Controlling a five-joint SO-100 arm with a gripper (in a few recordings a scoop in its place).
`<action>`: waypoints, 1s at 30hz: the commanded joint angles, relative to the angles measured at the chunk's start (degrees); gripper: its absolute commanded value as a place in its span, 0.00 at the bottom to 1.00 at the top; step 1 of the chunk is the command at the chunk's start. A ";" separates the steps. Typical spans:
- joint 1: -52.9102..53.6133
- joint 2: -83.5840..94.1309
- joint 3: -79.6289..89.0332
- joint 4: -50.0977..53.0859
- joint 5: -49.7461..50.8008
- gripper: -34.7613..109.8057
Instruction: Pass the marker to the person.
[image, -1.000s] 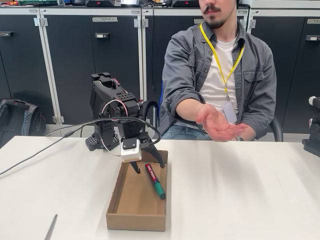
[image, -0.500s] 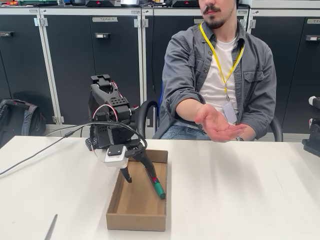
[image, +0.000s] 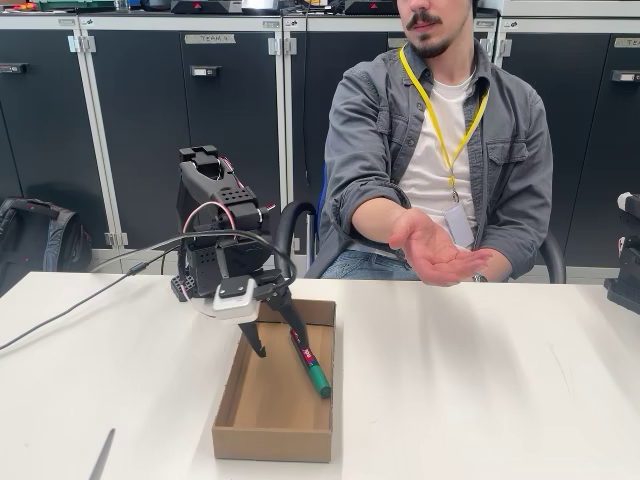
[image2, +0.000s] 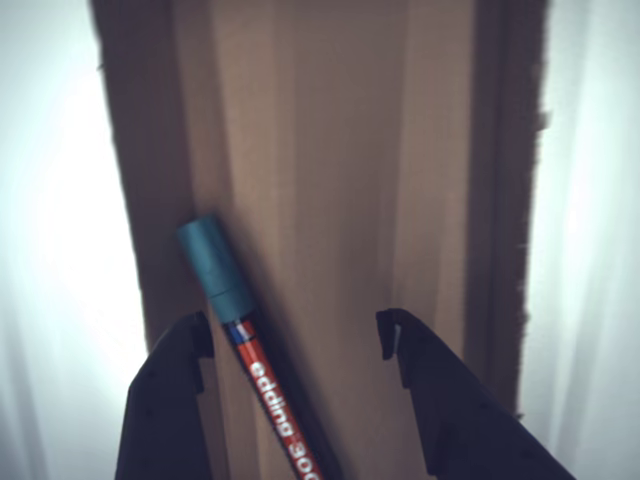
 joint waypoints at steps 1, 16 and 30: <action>-4.39 2.90 -2.20 -0.18 1.41 0.50; -5.62 -5.54 -6.59 -2.29 3.96 0.51; -2.64 -7.47 -10.72 -8.96 -2.72 0.50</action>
